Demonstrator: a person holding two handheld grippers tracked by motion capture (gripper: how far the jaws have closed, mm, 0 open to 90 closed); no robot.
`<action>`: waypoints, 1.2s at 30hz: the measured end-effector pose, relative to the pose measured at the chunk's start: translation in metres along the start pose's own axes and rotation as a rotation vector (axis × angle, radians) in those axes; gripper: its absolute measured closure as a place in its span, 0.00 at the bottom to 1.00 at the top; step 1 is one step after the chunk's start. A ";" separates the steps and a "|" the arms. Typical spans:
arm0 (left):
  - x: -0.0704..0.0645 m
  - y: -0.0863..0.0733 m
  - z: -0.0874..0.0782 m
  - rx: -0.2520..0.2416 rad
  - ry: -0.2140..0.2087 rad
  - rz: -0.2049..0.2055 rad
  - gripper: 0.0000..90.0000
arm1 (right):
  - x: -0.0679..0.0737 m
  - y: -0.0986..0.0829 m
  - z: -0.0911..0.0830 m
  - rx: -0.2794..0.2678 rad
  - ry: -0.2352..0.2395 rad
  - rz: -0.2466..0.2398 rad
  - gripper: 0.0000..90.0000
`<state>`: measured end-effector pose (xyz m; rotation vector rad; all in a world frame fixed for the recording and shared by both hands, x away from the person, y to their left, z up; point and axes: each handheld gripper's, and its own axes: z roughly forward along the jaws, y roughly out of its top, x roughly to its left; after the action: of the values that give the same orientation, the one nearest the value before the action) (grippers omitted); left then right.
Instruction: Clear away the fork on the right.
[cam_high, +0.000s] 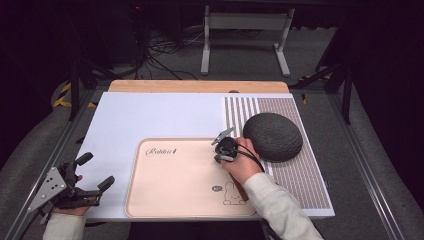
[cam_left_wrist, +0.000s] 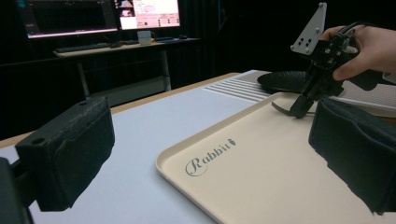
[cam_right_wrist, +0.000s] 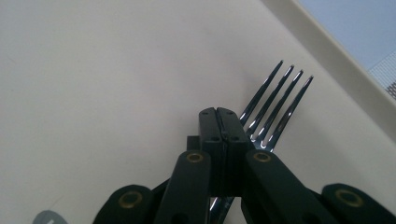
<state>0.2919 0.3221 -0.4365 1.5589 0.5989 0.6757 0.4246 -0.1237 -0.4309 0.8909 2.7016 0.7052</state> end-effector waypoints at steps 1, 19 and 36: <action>0.000 0.000 0.000 0.000 0.000 -0.001 0.01 | -0.002 -0.001 -0.001 0.000 -0.001 0.006 1.00; 0.000 0.000 0.001 0.003 -0.002 -0.002 0.01 | -0.023 -0.017 -0.010 0.004 -0.069 0.105 1.00; 0.000 -0.001 0.001 0.004 -0.002 -0.003 0.01 | -0.031 -0.025 -0.015 0.016 -0.092 0.145 1.00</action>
<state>0.2930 0.3214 -0.4372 1.5619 0.6013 0.6705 0.4317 -0.1660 -0.4290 1.1042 2.5856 0.6536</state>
